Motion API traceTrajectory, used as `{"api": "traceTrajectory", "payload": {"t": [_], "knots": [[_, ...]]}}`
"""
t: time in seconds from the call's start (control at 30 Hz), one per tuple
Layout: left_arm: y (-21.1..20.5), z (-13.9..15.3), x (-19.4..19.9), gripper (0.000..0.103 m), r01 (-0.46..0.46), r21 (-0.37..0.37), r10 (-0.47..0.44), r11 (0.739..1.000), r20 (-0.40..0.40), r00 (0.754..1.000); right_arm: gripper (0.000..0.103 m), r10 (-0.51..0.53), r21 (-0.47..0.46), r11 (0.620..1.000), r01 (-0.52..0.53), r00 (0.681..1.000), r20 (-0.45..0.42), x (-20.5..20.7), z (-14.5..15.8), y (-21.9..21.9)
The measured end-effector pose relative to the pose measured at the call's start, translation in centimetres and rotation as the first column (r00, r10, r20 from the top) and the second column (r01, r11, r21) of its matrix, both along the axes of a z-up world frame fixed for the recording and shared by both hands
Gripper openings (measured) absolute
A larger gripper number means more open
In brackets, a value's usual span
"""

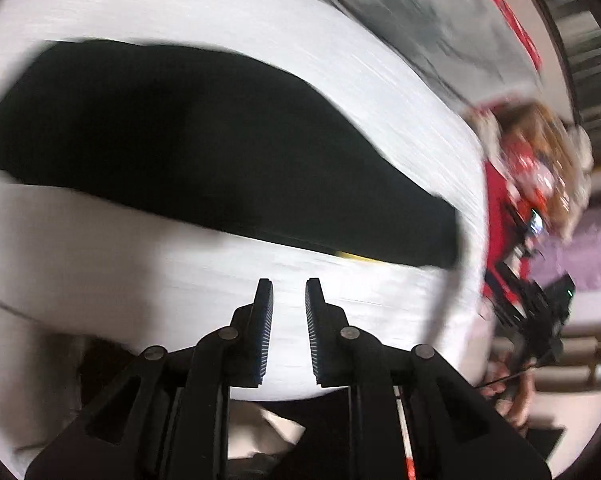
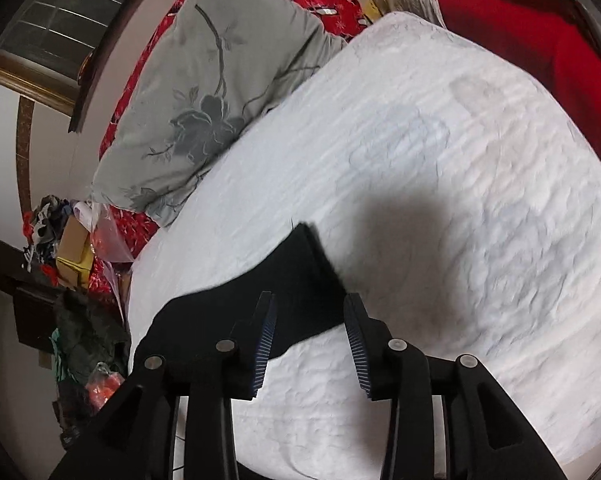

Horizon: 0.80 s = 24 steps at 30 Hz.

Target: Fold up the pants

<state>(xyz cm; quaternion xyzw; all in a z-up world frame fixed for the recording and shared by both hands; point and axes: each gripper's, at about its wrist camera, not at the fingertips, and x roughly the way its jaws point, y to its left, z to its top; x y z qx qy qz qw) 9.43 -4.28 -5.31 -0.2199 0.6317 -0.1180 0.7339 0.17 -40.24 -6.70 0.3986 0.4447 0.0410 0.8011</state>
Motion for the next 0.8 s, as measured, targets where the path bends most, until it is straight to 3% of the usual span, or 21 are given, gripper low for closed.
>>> {"api": "traceTrajectory", "payload": {"t": [0.1, 0.2, 0.5, 0.57, 0.63, 0.73, 0.8], "knots": [[-6.2, -1.7, 1.2, 0.014, 0.015, -0.081, -0.019, 0.997, -0.051, 0.999, 0.043, 0.056, -0.009, 0.998, -0.056, 0.998, -0.006, 1.3, -0.5, -0.6], [-9.4, -3.4, 1.4, 0.014, 0.021, -0.101, -0.032, 0.995, -0.102, 0.994, 0.043, 0.125, -0.007, 0.992, -0.125, 0.992, -0.016, 2.9, -1.4, -0.2], [-11.4, -5.1, 1.5, 0.014, -0.093, -0.147, 0.068, 0.985, -0.168, 0.983, 0.043, 0.276, 0.007, 0.961, -0.276, 0.96, -0.054, 8.9, -4.7, 2.6], [-11.6, -5.3, 1.5, 0.014, -0.109, -0.152, 0.083, 0.982, -0.17, 0.982, 0.035, 0.313, -0.04, 0.948, -0.316, 0.948, -0.058, 9.9, -4.6, 3.3], [-11.9, -5.8, 1.8, 0.014, -0.134, -0.163, 0.105, 0.977, -0.177, 0.979, 0.007, 0.335, -0.094, 0.936, -0.34, 0.94, -0.063, 10.3, -4.3, 3.6], [-13.2, -6.6, 2.8, 0.014, -0.173, -0.187, 0.134, 0.967, -0.205, 0.969, 0.003, 0.351, -0.11, 0.929, -0.354, 0.935, -0.049, 11.1, -3.5, 3.1], [-13.7, -6.8, 3.3, 0.014, -0.189, -0.162, 0.154, 0.969, -0.203, 0.967, 0.003, 0.348, -0.079, 0.935, -0.346, 0.937, 0.016, 11.5, -2.3, 2.4]]}}
